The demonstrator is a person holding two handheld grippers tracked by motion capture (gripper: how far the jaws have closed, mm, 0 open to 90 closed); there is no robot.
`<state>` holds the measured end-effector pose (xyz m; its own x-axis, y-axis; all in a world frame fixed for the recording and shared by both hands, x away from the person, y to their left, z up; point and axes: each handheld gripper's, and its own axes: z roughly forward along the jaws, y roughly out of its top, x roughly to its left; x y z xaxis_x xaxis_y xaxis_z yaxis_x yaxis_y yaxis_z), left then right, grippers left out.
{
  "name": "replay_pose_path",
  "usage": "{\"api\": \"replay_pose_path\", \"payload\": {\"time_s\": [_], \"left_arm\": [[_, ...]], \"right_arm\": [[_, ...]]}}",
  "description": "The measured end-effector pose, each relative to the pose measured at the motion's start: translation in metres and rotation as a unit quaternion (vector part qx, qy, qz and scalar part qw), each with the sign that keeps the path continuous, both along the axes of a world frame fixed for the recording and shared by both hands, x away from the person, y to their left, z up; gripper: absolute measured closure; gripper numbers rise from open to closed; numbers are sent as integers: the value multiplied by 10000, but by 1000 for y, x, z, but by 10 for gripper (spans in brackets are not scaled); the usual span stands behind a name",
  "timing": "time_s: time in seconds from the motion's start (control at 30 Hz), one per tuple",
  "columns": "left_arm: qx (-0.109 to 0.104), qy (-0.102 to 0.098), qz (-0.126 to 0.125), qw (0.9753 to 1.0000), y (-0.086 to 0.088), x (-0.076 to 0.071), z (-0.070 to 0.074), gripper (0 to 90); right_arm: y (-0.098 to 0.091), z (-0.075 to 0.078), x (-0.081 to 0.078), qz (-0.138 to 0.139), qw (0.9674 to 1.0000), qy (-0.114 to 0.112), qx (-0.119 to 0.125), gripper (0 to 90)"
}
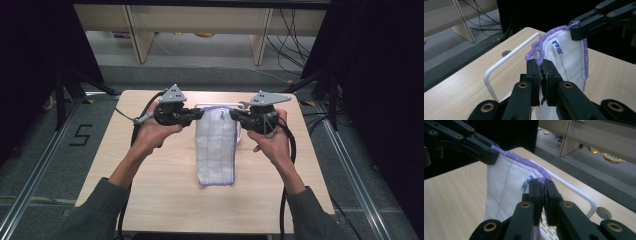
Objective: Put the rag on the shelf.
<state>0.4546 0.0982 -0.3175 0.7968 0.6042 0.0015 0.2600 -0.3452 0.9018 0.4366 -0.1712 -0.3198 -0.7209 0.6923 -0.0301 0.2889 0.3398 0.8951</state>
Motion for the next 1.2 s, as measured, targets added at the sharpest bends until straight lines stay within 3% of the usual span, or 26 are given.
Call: {"api": "replay_pose_path", "payload": {"time_s": [0.1, 0.27, 0.4, 0.57, 0.6, 0.73, 1.2], "left_arm": [[-47, 14, 68, 10000, 0, 8, 8, 846], [-192, 12, 69, 9998, -1, 20, 17, 845], [-111, -60, 122, 9998, -1, 27, 25, 845], [-119, -228, 202, 9995, -4, 34, 33, 844], [-105, -205, 230, 9995, -4, 36, 34, 844], [-197, -231, 261, 9992, -5, 43, 36, 843], [-288, -267, 545, 9977, -9, 63, 57, 843]], "right_arm": [[-3, 7, 7, -48, 9999, -32, 129, 865], [-8, 21, 18, -133, 9998, -81, 112, 865], [-10, 29, 24, -160, 9997, -150, 116, 865], [-9, 34, 35, -128, 9995, -271, 80, 865], [-7, 35, 35, -274, 9992, -252, 115, 865], [-7, 38, 42, -264, 9994, -195, 129, 865], [-7, 57, 61, -400, 9984, -323, 218, 864]]}}
